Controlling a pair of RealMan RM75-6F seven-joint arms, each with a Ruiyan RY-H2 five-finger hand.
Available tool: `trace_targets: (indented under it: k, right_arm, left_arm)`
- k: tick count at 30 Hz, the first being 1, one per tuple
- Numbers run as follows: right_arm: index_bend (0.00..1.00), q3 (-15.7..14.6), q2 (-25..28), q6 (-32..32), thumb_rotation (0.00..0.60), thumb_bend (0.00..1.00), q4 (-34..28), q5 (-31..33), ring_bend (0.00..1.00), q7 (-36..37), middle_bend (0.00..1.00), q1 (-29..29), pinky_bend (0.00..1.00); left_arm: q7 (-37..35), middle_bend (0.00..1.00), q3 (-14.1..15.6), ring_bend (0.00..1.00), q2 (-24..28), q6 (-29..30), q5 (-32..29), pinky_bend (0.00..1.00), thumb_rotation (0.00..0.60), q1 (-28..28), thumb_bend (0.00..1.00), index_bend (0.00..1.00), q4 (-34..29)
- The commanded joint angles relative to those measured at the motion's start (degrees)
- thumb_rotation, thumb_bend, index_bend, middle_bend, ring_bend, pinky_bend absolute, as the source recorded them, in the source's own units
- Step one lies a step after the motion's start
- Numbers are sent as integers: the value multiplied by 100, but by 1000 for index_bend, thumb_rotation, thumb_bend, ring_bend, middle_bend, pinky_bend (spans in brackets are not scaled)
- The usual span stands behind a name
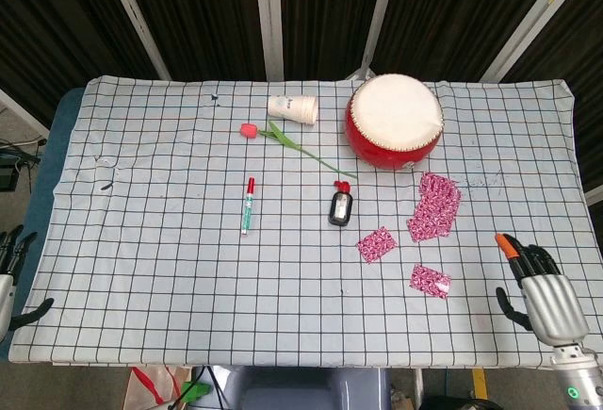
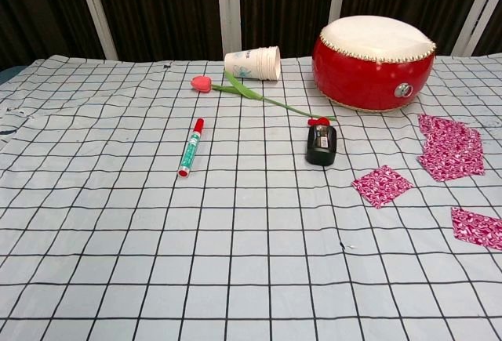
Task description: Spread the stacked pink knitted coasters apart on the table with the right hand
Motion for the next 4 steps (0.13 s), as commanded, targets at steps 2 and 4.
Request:
trace_targets:
  k: [2,4]
  right_arm:
    - [0,58,-10,262,600,474,239,-149,184,77,110,-242,142]
    - [0,112,-17,302,600,474,253,-138,184,7,110,-291,142]
  left_arm:
    - [-51,0,-12,0,2,35,21,20,600,6,247,112,33]
    - [-82,0,-25,0,-4,64,32,20,600,10,247,112,61]
